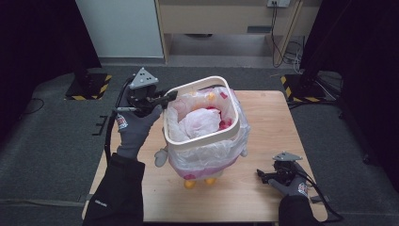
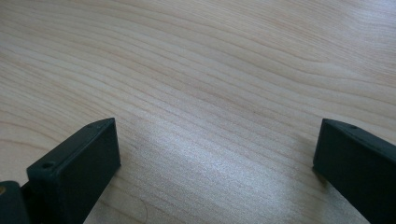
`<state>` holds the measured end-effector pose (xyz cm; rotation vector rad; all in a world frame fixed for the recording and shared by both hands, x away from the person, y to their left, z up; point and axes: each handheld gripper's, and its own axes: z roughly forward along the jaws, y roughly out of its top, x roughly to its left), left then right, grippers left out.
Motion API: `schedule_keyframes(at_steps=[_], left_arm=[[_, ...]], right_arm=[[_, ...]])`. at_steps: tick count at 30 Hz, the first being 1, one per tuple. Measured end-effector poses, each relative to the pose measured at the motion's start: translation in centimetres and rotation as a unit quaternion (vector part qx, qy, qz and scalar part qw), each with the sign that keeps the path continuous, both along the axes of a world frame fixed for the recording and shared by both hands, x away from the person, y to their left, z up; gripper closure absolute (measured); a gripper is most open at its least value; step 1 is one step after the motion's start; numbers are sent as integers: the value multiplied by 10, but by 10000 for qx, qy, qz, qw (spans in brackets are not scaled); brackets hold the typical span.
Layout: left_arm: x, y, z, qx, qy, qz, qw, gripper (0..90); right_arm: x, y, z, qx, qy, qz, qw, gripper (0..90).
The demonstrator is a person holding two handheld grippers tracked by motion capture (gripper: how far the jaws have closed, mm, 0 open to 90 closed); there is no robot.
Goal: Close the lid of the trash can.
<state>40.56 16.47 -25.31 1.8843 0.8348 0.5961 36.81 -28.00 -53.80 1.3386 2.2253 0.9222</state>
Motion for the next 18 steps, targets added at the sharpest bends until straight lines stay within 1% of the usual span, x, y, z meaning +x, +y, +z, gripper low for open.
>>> schedule_keyframes(at_steps=[2, 4, 5, 6, 10, 11, 13, 15, 16, 18], left_arm=[[0, -2, 1, 39, 1, -6, 10000, 762], [1, -4, 1, 24, 11, -18, 10000, 739], [1, -5, 0, -2, 8, -20, 10000, 732], [1, -5, 0, -75, -8, -32, 10000, 721], [2, -1, -3, -475, -114, -97, 9988, 595], [3, 0, -4, -566, -138, -147, 9982, 580], [2, 4, -6, -817, -194, -249, 9962, 547], [3, 9, -10, -1074, -212, -347, 9934, 531], [4, 11, -12, -1187, -197, -356, 9921, 525], [5, 15, -18, -1328, -167, -327, 9905, 524]], right_arm=[[0, 0, 0, 5, -14, -4, 10000, 7], [0, 0, 0, 3, -18, -3, 10000, 7], [0, 0, 0, -4, -4, 3, 10000, 7], [0, 0, 0, 2, -16, -4, 10000, 7], [0, 0, 0, 1, -8, -4, 10000, 7], [0, 0, 0, -4, -21, 3, 10000, 7], [0, 0, 0, -1, -6, 1, 10000, 7], [0, 0, 0, 2, -8, -4, 10000, 7], [0, 0, 0, -11, -9, 11, 10000, 7], [0, 0, 0, -9, -8, 9, 10000, 7]])
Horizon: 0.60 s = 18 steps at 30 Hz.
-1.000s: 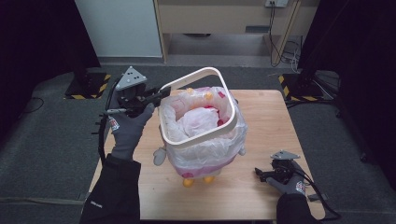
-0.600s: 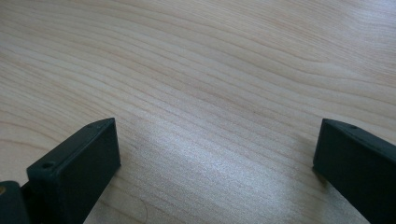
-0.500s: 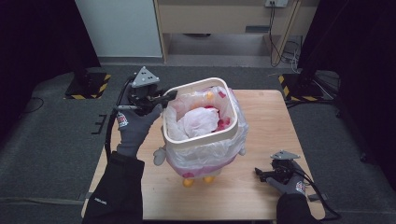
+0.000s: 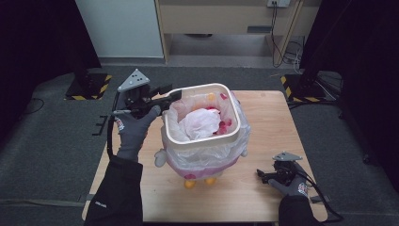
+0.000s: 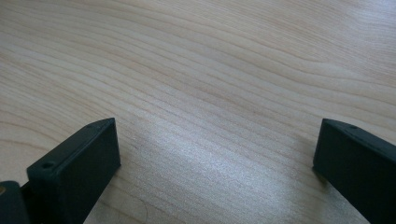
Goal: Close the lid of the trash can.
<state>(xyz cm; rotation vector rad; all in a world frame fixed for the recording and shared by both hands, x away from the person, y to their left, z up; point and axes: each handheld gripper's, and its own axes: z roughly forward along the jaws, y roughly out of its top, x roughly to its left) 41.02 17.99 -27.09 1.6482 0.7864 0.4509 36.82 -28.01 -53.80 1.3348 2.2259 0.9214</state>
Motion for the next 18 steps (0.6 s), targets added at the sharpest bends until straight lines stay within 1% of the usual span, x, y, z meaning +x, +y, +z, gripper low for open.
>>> schedule_keyframes(at_steps=[1, 2, 3, 5, 6, 7, 8, 10, 14, 18], left_arm=[[1, 2, -3, -80, 2, -14, 10000, 528], [2, 3, -6, -236, 2, -75, 9997, 535], [3, 4, -9, -416, 12, -156, 9990, 544], [4, 6, -15, -732, -20, -326, 9968, 586], [5, 6, -17, -846, -13, -381, 9957, 604], [5, 6, -19, -905, -37, -405, 9951, 632], [6, 6, -21, -972, -61, -411, 9944, 634], [6, 6, -22, -999, -92, -375, 9942, 662], [5, 6, -21, -887, -187, -235, 9956, 740], [3, 2, -19, -735, -262, -120, 9969, 743]], right_arm=[[0, 0, 0, 12, -3, -14, 10000, 7], [0, 0, 0, 6, 0, -6, 10000, 7], [0, 0, 0, 12, -1, -15, 10000, 7], [0, 0, 0, 11, 2, -16, 10000, 7], [0, 0, 0, 0, 0, -1, 10000, 7], [0, 0, 0, 6, 3, -8, 10000, 7], [0, 0, 0, 14, 2, -16, 10000, 7], [0, 0, 0, 14, 1, -18, 10000, 7], [0, 0, 0, 13, -1, -15, 10000, 7], [0, 0, 0, 14, 2, -15, 10000, 7]])
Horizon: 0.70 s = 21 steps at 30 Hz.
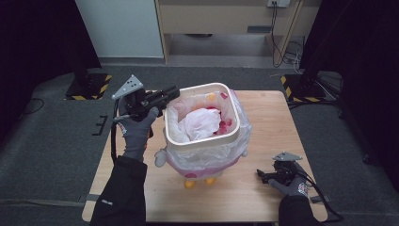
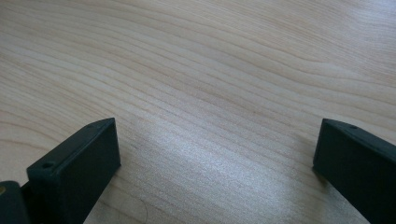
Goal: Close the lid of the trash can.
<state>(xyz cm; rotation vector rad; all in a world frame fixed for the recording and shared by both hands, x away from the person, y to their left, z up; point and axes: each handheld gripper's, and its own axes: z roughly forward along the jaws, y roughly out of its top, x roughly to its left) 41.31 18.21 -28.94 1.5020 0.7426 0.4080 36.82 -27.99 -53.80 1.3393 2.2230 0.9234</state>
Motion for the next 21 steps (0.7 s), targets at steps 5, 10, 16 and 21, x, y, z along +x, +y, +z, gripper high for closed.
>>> schedule_keyframes(at_steps=[5, 10, 16, 21], left_arm=[[-2, -3, 5, 100, -21, 80, 9999, 747], [-2, -1, 18, 55, 29, -20, 10000, 761], [4, -11, 19, 448, 103, -106, 9989, 765], [6, -8, 12, 366, 179, -136, 9991, 769]], right_arm=[[0, 0, 0, -1, -2, 1, 10000, 7], [0, 0, 0, 1, 1, -3, 10000, 7], [0, 0, 0, -11, -2, 16, 10000, 7], [0, 0, 0, 1, 1, 0, 10000, 7]])
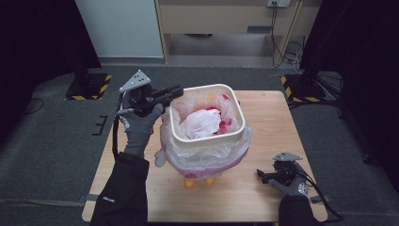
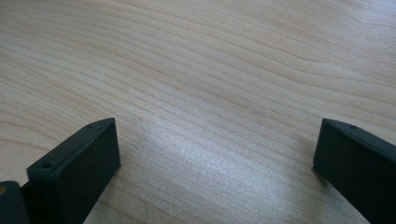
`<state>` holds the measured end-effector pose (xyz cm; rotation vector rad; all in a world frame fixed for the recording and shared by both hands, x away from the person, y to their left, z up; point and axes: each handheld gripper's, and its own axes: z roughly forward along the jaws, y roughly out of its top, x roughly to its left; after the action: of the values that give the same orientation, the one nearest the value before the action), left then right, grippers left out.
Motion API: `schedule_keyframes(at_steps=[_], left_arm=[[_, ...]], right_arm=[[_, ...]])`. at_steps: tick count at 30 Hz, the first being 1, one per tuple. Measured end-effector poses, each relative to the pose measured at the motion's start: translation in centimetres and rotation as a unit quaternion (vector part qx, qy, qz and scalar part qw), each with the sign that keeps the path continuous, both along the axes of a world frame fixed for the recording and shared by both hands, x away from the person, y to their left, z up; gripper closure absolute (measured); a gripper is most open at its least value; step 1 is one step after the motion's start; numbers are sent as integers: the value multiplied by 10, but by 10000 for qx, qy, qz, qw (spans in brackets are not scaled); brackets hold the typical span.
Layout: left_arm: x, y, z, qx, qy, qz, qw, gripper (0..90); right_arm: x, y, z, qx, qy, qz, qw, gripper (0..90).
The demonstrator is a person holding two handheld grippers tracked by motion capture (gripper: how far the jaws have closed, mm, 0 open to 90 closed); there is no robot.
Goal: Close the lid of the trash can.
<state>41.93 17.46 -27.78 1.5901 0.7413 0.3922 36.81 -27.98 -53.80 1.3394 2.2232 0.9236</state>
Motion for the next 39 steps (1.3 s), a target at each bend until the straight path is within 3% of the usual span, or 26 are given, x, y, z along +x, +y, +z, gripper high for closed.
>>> schedule_keyframes(at_steps=[9, 24, 26, 29, 35, 39], left_arm=[[3, 6, 5, 20, 111, -95, 9999, 768], [2, 9, 2, -11, 72, -133, 9999, 765], [1, 10, 2, -149, 13, -154, 9998, 752], [-2, 11, 7, -407, -143, -128, 9990, 663], [-15, 18, 18, -358, -528, 146, 9979, 572], [-23, 30, 18, -264, -647, 412, 9967, 499]], right_arm=[[0, 0, 0, -1, -1, 1, 10000, 7], [0, 0, 0, 1, -1, 0, 10000, 7], [0, 0, 0, 0, -1, 1, 10000, 7], [0, 0, 0, 2, -1, 1, 10000, 7], [0, 0, 0, -8, -1, 11, 10000, 7], [0, 0, 0, -2, -1, 2, 10000, 7]])
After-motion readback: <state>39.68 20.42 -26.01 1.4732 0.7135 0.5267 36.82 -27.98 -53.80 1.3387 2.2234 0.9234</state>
